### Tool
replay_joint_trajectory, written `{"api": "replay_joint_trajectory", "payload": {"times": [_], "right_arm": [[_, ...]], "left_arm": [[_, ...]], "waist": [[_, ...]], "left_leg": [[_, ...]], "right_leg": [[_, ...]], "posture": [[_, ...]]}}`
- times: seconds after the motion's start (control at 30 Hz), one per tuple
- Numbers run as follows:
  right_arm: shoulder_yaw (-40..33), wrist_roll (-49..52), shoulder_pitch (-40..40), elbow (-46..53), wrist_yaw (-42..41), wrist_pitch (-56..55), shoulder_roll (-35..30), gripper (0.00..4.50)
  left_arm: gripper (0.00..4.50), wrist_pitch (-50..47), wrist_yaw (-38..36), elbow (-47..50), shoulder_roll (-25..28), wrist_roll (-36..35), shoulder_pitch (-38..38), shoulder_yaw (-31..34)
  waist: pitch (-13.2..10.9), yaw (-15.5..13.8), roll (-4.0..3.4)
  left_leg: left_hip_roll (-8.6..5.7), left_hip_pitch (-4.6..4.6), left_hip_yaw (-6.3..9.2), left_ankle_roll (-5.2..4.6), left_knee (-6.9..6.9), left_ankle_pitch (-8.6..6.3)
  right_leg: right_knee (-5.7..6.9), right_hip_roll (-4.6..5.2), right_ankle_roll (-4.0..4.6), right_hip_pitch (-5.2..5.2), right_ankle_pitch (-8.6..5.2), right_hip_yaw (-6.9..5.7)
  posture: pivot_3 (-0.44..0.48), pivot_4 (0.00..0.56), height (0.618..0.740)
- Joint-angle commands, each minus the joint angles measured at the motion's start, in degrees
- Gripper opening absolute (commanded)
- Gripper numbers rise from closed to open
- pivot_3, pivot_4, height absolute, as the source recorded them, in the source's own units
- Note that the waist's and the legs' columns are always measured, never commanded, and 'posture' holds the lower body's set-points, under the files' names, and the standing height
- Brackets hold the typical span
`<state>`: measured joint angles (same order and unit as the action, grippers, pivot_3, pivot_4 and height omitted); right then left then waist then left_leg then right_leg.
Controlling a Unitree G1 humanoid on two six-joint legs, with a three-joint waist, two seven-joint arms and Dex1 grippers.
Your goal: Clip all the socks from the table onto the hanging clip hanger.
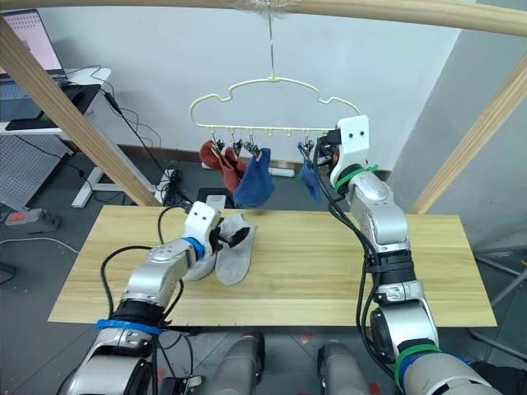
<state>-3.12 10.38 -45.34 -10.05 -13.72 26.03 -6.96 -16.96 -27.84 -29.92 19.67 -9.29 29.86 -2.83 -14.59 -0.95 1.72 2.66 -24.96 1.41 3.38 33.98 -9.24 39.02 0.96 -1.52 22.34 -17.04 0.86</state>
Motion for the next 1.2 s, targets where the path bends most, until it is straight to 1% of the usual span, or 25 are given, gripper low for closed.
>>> {"api": "replay_joint_trajectory", "payload": {"times": [0.03, 0.2, 0.33, 0.37, 0.47, 0.57, 0.6, 0.73, 0.87, 0.97, 1.07, 1.13, 1.2], "right_arm": [[-0.36, 0.6, 0.94, 2.52, 0.55, 1.59, -0.13, 0.03], [-0.82, 0.39, 1.14, 3.98, 0.87, 2.65, -0.56, 0.03], [-1.11, 0.35, 1.62, 4.75, 1.07, 3.23, -0.85, 0.03], [-1.12, 0.37, 1.69, 4.87, 1.08, 3.32, -0.88, 0.0], [-1.28, 0.47, 1.75, 4.94, 1.06, 3.44, -1.02, 0.0], [-1.19, 0.44, 1.63, 4.67, 0.75, 3.4, -1.29, 0.0], [-1.1, 0.42, 1.67, 4.69, 0.57, 3.4, -1.42, 0.0], [-0.78, 0.33, 1.53, 4.43, -0.13, 3.3, -1.99, 0.0], [-1.05, 0.52, 1.34, 4.23, -0.54, 3.34, -2.64, 0.0], [-1.2, 0.75, 1.42, 4.22, -1.02, 3.6, -3.08, 0.0], [-0.63, 0.92, 1.37, 4.62, -2.62, 4.97, -4.15, 0.0], [-0.88, 2.09, 1.13, 5.69, -4.01, 8.34, -5.44, 0.0], [-2.83, 4.88, 0.27, 6.94, -4.36, 13.94, -6.29, 0.0]], "left_arm": [[4.5, 0.84, 1.58, -5.36, -0.29, 3.76, 2.58, -1.28], [4.5, 1.29, 1.56, -10.67, -0.69, 8.75, 4.15, -4.66], [4.5, 1.12, -0.23, -10.24, -1.8, 8.6, 3.38, -4.62], [4.11, 1.17, -0.5, -9.95, -1.93, 8.56, 3.22, -4.49], [3.37, 1.32, -1.75, -8.6, -1.88, 8.77, 2.5, -4.76], [2.48, 1.66, -2.88, -6.02, -1.8, 8.68, 1.22, -4.84], [2.2, 1.8, -3.31, -4.98, -1.69, 8.76, 0.6, -4.98], [1.15, 2.35, -4.25, -0.73, -1.56, 8.28, -2.1, -4.56], [0.05, 2.76, -6.12, 5.69, -2.17, 5.93, -5.29, -3.45], [0.02, 2.88, -7.59, 10.55, -2.56, 3.94, -6.75, -2.81], [0.02, 4.84, -10.27, 17.03, -3.64, -0.11, -8.41, -1.8], [0.02, 4.45, -11.17, 23.36, -4.94, -3.69, -9.66, -0.68], [0.02, 5.28, -11.61, 28.18, -5.42, -4.84, -10.52, -0.71]], "waist": [[-0.01, 0.35, 0.0], [-0.01, 0.95, 0.01], [-0.01, 0.98, 0.01], [-0.01, 0.98, 0.01], [-0.01, 0.98, 0.01], [-0.01, 0.99, 0.01], [-0.01, 0.99, 0.01], [-0.01, 0.99, 0.01], [-0.01, 0.95, 0.01], [-0.01, 0.88, 0.01], [0.0, 0.85, 0.01], [-0.01, 0.79, 0.01], [-0.01, 0.8, 0.01]], "left_leg": [[0.0, 0.0, 0.01, 0.0, 0.0, 0.0], [-0.01, 0.0, 0.02, 0.0, -0.01, 0.0], [-0.02, 0.01, 0.02, 0.0, 0.0, 0.0], [-0.02, 0.01, 0.02, 0.0, 0.0, 0.0], [-0.04, 0.01, 0.01, 0.0, 0.01, 0.0], [-0.04, 0.01, 0.02, 0.0, 0.0, 0.0], [-0.03, 0.01, 0.02, 0.0, 0.0, 0.0], [-0.04, 0.01, 0.03, 0.0, 0.0, 0.0], [-0.03, 0.0, 0.03, 0.0, 0.0, 0.0], [-0.04, 0.0, 0.05, 0.0, 0.0, 0.0], [-0.04, -0.01, 0.05, 0.0, 0.0, 0.0], [-0.05, -0.01, 0.03, 0.0, 0.0, 0.0], [-0.04, -0.04, 0.04, 0.0, 0.0, 0.0]], "right_leg": [[0.0, 0.0, 0.0, 0.0, 0.0, 0.0], [0.0, -0.01, -0.01, 0.0, -0.01, -0.01], [0.01, 0.0, -0.01, -0.03, -0.01, -0.02], [0.01, 0.0, -0.01, -0.03, -0.01, -0.01], [0.01, 0.03, -0.02, -0.04, 0.0, -0.01], [0.0, 0.03, -0.02, -0.04, 0.0, -0.02], [0.0, 0.03, -0.02, -0.04, 0.0, -0.02], [-0.01, 0.04, -0.01, -0.04, 0.0, -0.03], [-0.01, 0.05, -0.01, -0.04, 0.0, -0.03], [-0.01, 0.06, -0.01, -0.04, 0.0, -0.04], [-0.01, 0.06, -0.01, -0.04, 0.0, -0.05], [-0.03, 0.09, -0.01, -0.05, 0.0, -0.04], [-0.05, 0.13, -0.01, -0.05, 0.0, -0.04]], "posture": [[0.01, 0.282, 0.74], [-0.007, 0.28, 0.74], [-0.012, 0.278, 0.74], [-0.012, 0.278, 0.74], [-0.01, 0.276, 0.74], [-0.01, 0.276, 0.74], [-0.002, 0.268, 0.74], [-0.002, 0.268, 0.74], [0.01, 0.253, 0.74], [0.02, 0.244, 0.74], [0.028, 0.236, 0.74], [0.029, 0.237, 0.74], [0.029, 0.235, 0.74]]}}
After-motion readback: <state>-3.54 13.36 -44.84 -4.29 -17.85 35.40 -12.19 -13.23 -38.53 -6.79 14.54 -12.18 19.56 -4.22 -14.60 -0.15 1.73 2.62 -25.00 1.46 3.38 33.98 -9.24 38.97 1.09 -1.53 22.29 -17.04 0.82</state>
